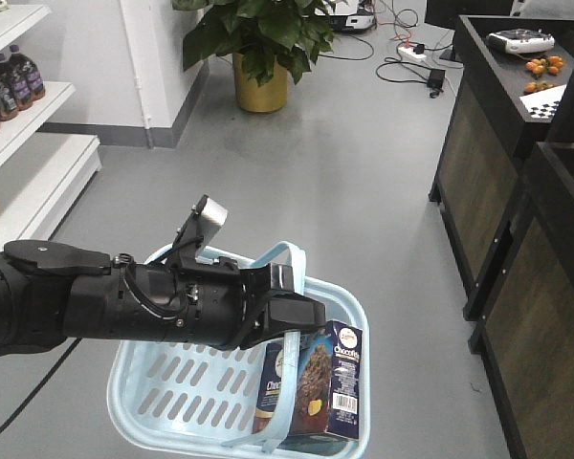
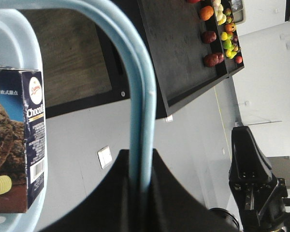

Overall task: Left arm holds basket, right arm returns cookies
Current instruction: 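Keep holding the basket with the left gripper while driving past the plant, then carry the basket with the left gripper up to the snack shelves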

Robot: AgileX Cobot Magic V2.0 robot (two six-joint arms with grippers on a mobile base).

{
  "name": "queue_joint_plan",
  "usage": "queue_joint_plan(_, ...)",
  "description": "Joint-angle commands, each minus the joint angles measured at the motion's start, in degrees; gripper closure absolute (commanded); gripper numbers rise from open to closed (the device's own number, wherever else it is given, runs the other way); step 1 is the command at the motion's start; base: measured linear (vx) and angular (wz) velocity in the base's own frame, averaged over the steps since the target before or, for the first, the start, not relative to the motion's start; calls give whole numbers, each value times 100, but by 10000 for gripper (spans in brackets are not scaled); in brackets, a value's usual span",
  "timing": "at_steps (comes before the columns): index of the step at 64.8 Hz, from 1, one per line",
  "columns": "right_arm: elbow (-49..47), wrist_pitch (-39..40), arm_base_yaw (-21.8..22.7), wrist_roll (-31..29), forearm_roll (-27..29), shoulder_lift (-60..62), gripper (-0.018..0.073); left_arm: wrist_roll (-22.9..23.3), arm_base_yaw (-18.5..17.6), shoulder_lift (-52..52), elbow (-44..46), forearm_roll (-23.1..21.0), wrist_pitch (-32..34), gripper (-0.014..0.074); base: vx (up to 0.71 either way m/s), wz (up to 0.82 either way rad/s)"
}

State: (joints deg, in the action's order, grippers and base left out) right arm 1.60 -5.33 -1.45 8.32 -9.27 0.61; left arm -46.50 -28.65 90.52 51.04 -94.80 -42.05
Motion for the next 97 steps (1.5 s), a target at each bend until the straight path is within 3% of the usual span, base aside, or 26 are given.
queue_joint_plan(1, 17, 422, 15, 11, -38, 68, 567, -70, -39, -290, 176, -347, -277, 603, 31, -8)
queue_joint_plan(97, 17, 425, 15, 11, -38, 68, 567, -70, -39, -290, 176, -347, -277, 603, 28, -4)
